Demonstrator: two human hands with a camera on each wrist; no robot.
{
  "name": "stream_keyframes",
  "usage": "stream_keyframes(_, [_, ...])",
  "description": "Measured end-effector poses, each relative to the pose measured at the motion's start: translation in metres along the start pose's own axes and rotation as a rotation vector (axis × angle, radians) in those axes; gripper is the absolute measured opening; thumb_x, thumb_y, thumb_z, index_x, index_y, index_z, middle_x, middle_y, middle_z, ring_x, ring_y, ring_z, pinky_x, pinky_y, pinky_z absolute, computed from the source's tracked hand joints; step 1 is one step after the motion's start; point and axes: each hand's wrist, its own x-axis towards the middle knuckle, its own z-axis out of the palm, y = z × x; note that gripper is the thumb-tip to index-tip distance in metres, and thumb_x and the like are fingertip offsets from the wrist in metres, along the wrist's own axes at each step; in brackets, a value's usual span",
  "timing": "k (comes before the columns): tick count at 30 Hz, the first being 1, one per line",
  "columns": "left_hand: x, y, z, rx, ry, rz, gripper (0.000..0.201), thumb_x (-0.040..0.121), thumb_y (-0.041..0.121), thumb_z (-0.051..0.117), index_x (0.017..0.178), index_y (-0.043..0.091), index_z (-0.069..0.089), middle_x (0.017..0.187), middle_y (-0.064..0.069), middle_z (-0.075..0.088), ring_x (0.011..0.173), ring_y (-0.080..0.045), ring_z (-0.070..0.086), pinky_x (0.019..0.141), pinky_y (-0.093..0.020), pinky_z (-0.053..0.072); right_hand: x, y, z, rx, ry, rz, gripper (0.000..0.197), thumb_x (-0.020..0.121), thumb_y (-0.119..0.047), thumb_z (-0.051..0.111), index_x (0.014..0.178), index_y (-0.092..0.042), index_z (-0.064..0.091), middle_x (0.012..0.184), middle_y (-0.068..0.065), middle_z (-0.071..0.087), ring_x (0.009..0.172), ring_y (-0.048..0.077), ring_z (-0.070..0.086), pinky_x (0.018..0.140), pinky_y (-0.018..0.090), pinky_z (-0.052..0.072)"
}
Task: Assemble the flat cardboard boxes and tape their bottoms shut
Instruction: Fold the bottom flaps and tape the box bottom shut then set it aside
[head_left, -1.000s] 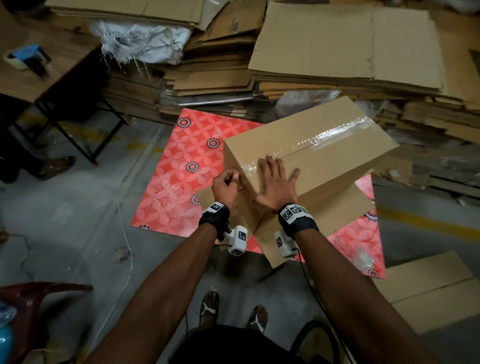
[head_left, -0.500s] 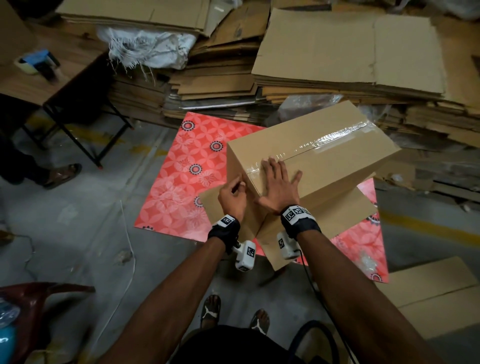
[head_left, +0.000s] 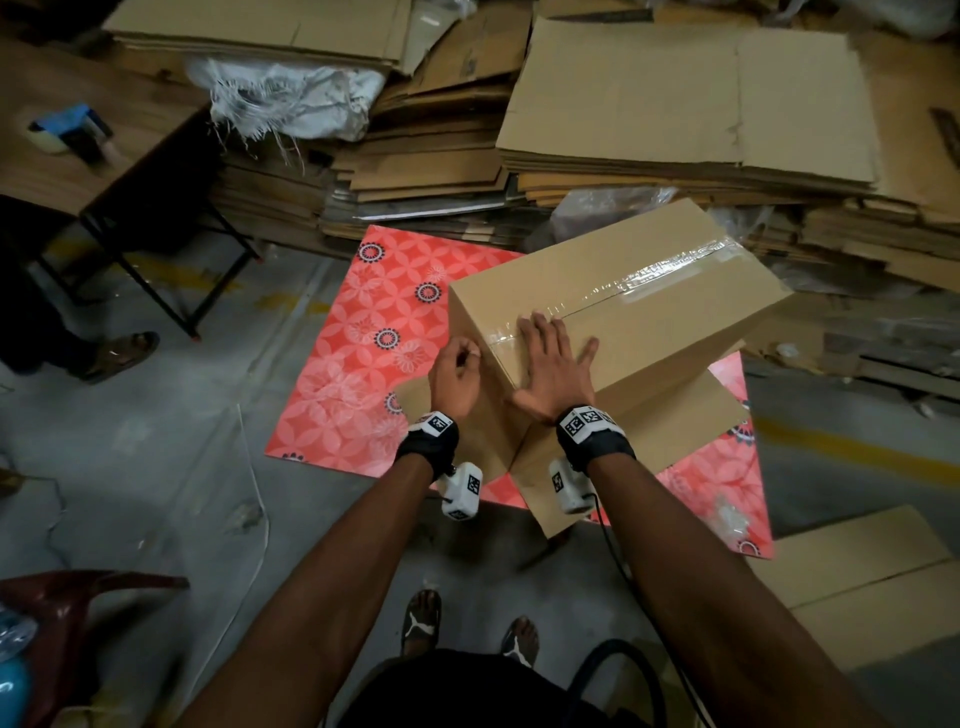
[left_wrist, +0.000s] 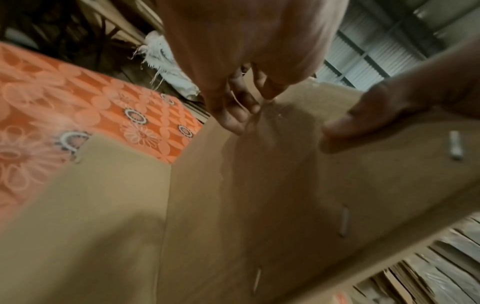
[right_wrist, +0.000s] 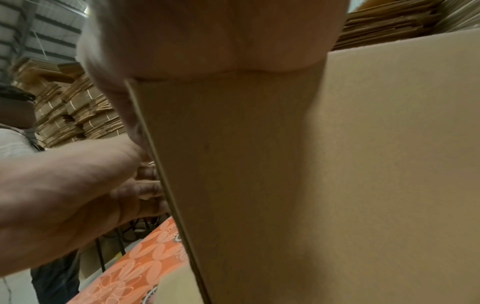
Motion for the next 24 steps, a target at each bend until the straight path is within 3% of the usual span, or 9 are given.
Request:
stream_keyframes(3, [-0.001,0.0,-0.005,-0.118,-0.079,-0.053,0.015,0.097,0.024,0.044,0.084,0.025,0.051,0.087,0.0,0.058,0.081,-0.015,0.054,0.078,-0.032,0.045,0.001,0.002,0.003,-0.002,0.012,-0.002,0.116,0.065,-0.063,0.052,0.163,-0.022,0.005,0.172,0.002,0.002,0.158,0.026,0.001,0.114,0.079,0.004])
stream_keyframes(5, [-0.005,0.006,-0.007,-0.294,-0.075,-0.159,0.022,0.103,0.015,0.041,0.084,0.02,0.051,0.092,-0.007,0.057,0.09,-0.021,0.056,0.087,-0.038,0.049,0.002,0.003,0.004,-0.013,0.015,-0.001,0.116,0.069,-0.06,0.061,0.163,-0.023,0.005,0.172,0.002,0.003,0.158,0.026,0.002,0.113,0.079,0.005])
stream_keyframes(8, [-0.01,0.008,-0.011,-0.52,0.003,-0.29,0.027,0.109,0.009,0.037,0.085,0.014,0.049,0.097,-0.017,0.066,0.098,-0.027,0.066,0.09,-0.034,0.054,0.001,0.003,0.005,-0.026,0.015,0.004,0.117,0.07,-0.059,0.064,0.163,-0.023,0.004,0.171,0.002,0.002,0.158,0.026,0.002,0.114,0.078,0.004])
stream_keyframes(13, [-0.019,0.009,-0.022,-0.728,-0.065,-0.418,0.007,0.101,0.005,0.054,0.104,0.011,0.056,0.112,-0.018,0.073,0.106,-0.029,0.071,0.101,-0.04,0.054,0.001,0.002,0.004,-0.036,0.009,0.008,0.117,0.072,-0.057,0.066,0.163,-0.022,0.002,0.172,0.002,0.0,0.158,0.026,0.0,0.114,0.078,0.004])
stream_keyframes(16, [-0.017,0.019,-0.016,-0.662,-0.046,-0.437,0.03,0.094,0.0,0.066,0.12,0.008,0.054,0.113,-0.018,0.07,0.1,-0.026,0.069,0.096,-0.038,0.058,0.002,0.002,0.005,-0.03,0.015,0.009,0.117,0.072,-0.058,0.067,0.163,-0.023,0.003,0.172,0.002,0.001,0.158,0.026,0.001,0.114,0.078,0.004])
stream_keyframes(21, [-0.013,0.029,-0.013,-0.615,0.012,-0.489,0.023,0.095,-0.008,0.058,0.117,-0.005,0.063,0.09,-0.014,0.069,0.078,-0.024,0.065,0.076,-0.028,0.06,0.0,0.002,0.005,-0.015,0.027,0.015,0.117,0.072,-0.059,0.066,0.163,-0.025,0.003,0.172,0.001,0.0,0.158,0.025,0.001,0.114,0.078,0.002])
stream_keyframes(24, [-0.015,0.034,-0.02,-0.663,0.012,-0.514,0.024,0.094,-0.007,0.054,0.116,-0.008,0.064,0.086,-0.016,0.069,0.07,-0.021,0.065,0.072,-0.029,0.058,-0.003,0.004,0.005,0.017,0.062,-0.021,0.114,0.075,-0.065,0.064,0.161,-0.038,-0.005,0.172,0.0,-0.001,0.158,0.026,-0.002,0.113,0.08,0.001])
